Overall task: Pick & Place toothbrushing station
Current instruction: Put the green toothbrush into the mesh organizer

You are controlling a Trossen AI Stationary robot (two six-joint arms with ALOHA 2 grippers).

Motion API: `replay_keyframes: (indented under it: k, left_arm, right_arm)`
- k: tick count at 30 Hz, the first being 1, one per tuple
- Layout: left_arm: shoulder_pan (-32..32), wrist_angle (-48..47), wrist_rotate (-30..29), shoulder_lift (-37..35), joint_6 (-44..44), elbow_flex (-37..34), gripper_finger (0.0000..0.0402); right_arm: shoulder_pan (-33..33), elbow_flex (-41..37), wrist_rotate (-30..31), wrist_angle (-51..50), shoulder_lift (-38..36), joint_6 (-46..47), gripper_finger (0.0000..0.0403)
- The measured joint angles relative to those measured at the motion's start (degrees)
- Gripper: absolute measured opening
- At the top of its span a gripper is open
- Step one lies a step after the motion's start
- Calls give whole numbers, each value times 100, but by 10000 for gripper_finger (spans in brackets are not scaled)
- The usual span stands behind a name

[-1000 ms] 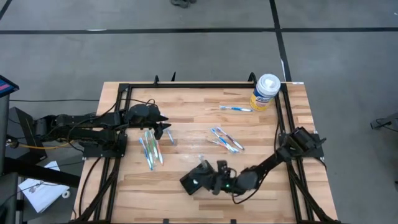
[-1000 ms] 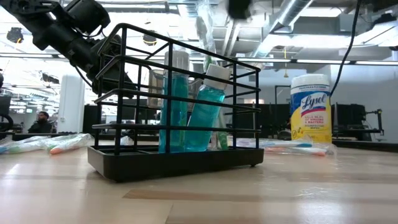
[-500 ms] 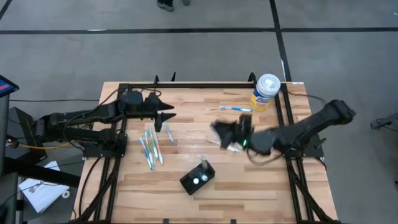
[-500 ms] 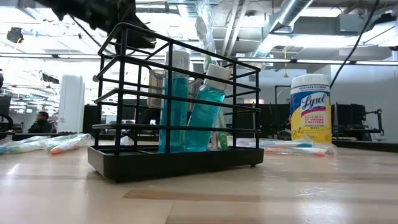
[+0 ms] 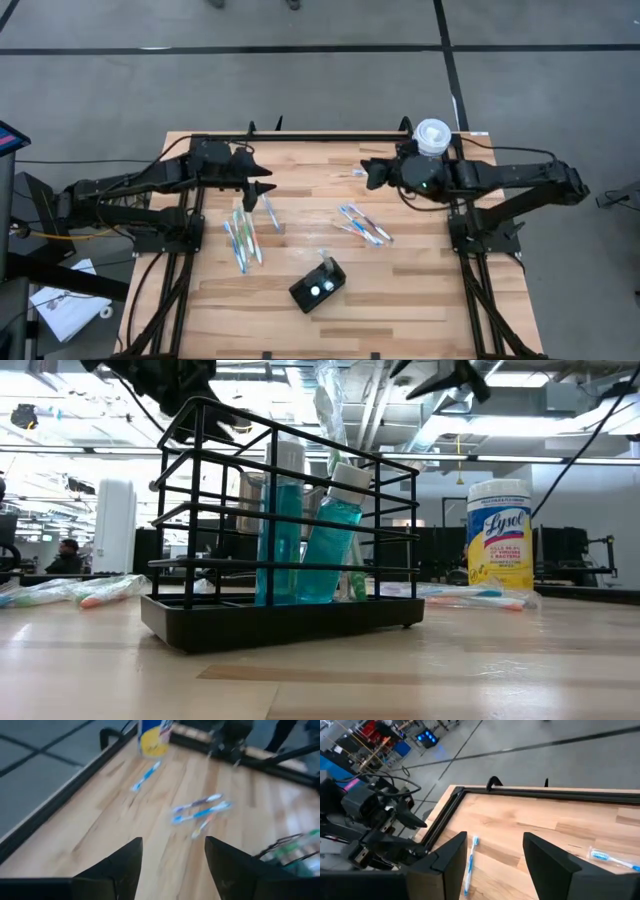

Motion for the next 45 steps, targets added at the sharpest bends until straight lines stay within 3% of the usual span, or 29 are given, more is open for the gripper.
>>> replay_keyframes:
  k: [6, 13, 17, 23, 26, 35, 45]
  left_arm:
    - [459, -566, -40, 140, -512, -211, 214]
    - [570, -636, -698, 141, -746, -160, 214]
    - [639, -1570, -877, 290, -1215, -162, 214]
    - [637, -2571, -941, 447, -2370, -162, 214]
    - [717, -2858, -573, 571, -3150, -170, 214]
    - [800, -2998, -437, 1052, -3606, -169, 214]
    - [1061, -3165, -449, 1639, -3738, -698, 214]
  right_arm:
    - [-715, -4, -1130, 361, 230, -676, 185]
    - [-1636, -2, -2304, 400, 273, -1622, 185]
    - [-2023, -2, -3022, 449, 275, -2221, 185]
    - [-2493, -2, -3890, 822, 275, -2821, 185]
    - [-2659, -2, -4253, 1037, 275, -2915, 185]
    - [-2856, -2, -4913, 1084, 275, -3200, 185]
    - [-2688, -2, -4966, 1086, 275, -3302, 185]
